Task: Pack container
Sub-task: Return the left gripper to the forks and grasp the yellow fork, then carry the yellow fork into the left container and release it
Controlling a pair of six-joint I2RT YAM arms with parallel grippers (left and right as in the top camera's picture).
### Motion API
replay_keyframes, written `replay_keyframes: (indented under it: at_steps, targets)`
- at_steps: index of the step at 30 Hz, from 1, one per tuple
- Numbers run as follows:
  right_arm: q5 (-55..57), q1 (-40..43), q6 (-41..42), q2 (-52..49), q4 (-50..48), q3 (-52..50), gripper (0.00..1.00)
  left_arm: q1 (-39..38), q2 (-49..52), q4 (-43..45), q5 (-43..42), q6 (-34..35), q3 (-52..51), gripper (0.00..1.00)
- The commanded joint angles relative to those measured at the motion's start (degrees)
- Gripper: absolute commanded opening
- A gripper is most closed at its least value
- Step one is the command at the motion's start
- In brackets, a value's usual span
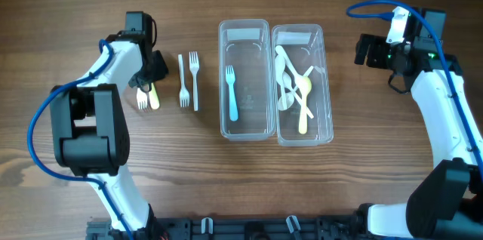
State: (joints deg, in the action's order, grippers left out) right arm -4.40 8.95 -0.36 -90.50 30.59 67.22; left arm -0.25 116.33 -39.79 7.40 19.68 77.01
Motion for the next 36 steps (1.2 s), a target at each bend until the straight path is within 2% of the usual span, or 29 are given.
replay_keyframes:
  at_steps: [1, 5, 9, 23, 32, 36]
  targets:
    - [0.5, 0.1, -1.0, 0.8, -0.2, -0.4, 1.0, 0.2, 1.0, 0.2, -0.7, 0.1, -0.6, 0.3]
    - [0.5, 0.1, -1.0, 0.8, -0.2, -0.4, 1.0, 0.2, 1.0, 0.2, -0.7, 0.1, -0.6, 0.27]
    - [0.6, 0.1, -1.0, 0.8, -0.2, -0.4, 1.0, 0.2, 1.0, 0.2, -0.7, 0.1, -0.7, 0.04]
    - [0.6, 0.1, -1.0, 0.8, -0.2, -0.4, 1.0, 0.0, -1.6, -0.8, -0.8, 0.1, 2.2, 0.04]
    - [0.6, 0.1, -1.0, 0.8, -0.2, -0.4, 1.0, -3.6, -13.2, -1.8, -2.5, 0.1, 5.2, 0.04]
    - [0.6, 0.1, -1.0, 0.8, -0.2, -0.4, 1.0, -8.9, -19.7, -1.7, -9.6, 0.1, 5.2, 0.04]
